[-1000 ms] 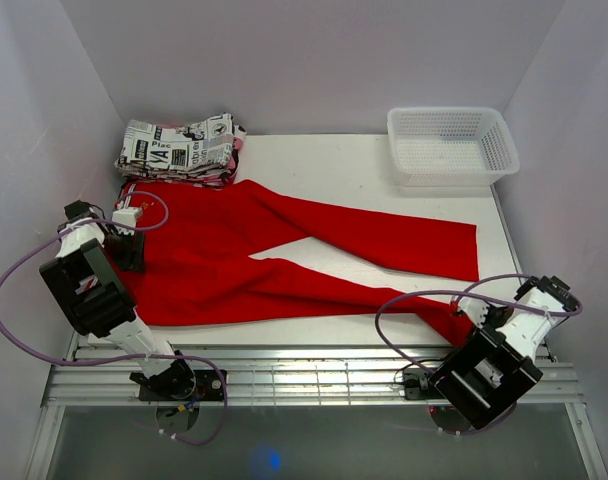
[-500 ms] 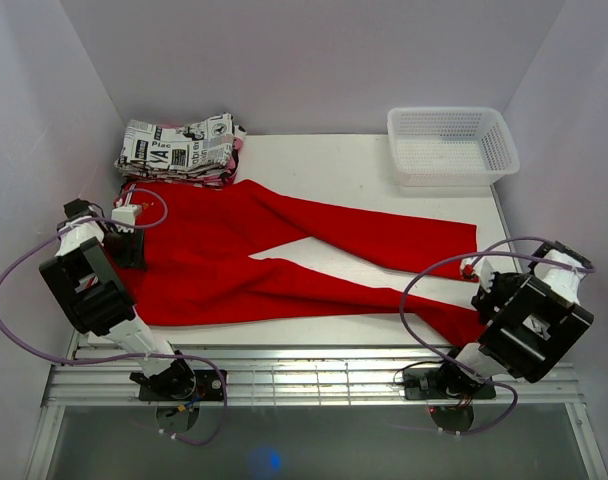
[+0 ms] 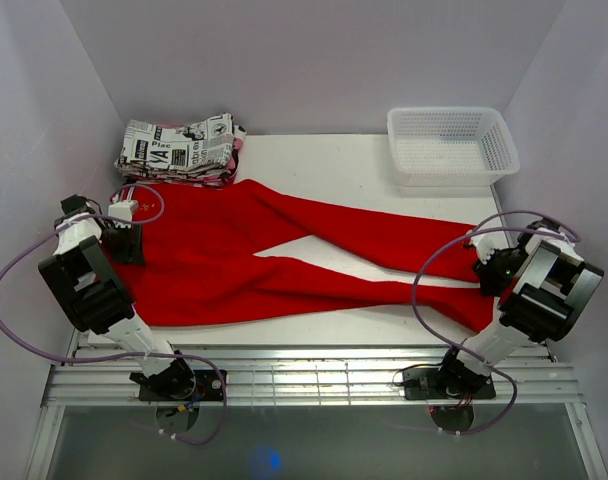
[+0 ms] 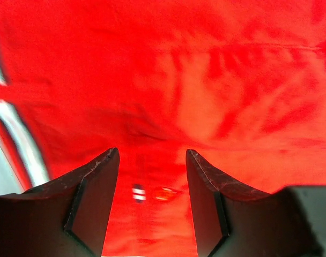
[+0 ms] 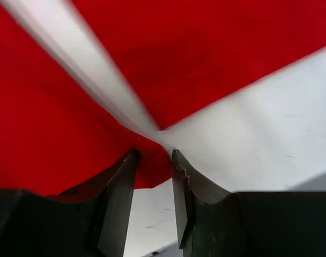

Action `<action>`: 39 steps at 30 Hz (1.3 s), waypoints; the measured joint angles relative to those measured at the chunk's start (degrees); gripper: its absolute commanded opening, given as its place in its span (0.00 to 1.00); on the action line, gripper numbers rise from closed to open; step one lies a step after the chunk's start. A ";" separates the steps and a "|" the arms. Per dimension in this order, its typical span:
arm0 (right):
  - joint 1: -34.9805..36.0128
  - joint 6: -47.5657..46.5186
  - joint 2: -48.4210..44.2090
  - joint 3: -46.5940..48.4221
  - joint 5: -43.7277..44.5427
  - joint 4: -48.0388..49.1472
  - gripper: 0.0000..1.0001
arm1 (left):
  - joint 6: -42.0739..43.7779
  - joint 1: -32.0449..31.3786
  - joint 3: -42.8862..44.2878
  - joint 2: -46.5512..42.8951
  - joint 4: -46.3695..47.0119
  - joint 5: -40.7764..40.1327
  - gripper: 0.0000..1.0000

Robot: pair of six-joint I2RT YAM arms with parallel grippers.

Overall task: Fold and stack the trousers
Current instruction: Flatten the trousers out

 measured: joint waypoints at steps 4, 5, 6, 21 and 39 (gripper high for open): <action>0.59 5.88 6.75 8.63 1.03 2.95 0.45 | -0.87 0.00 0.90 0.61 0.02 0.39 0.63; 0.68 6.93 8.22 11.21 0.96 2.71 0.50 | -1.01 0.00 0.92 0.72 -0.02 0.46 0.63; 0.76 7.74 9.18 13.66 0.57 2.62 0.52 | -1.22 0.00 1.07 0.92 -0.31 0.61 0.63; -11.58 -19.87 -13.00 9.42 0.07 -20.90 0.98 | -1.86 0.00 1.84 1.95 -1.73 1.81 0.64; -10.97 -24.90 -23.30 -14.75 -0.52 -4.20 0.13 | -2.49 0.00 1.29 1.95 -2.21 2.82 0.40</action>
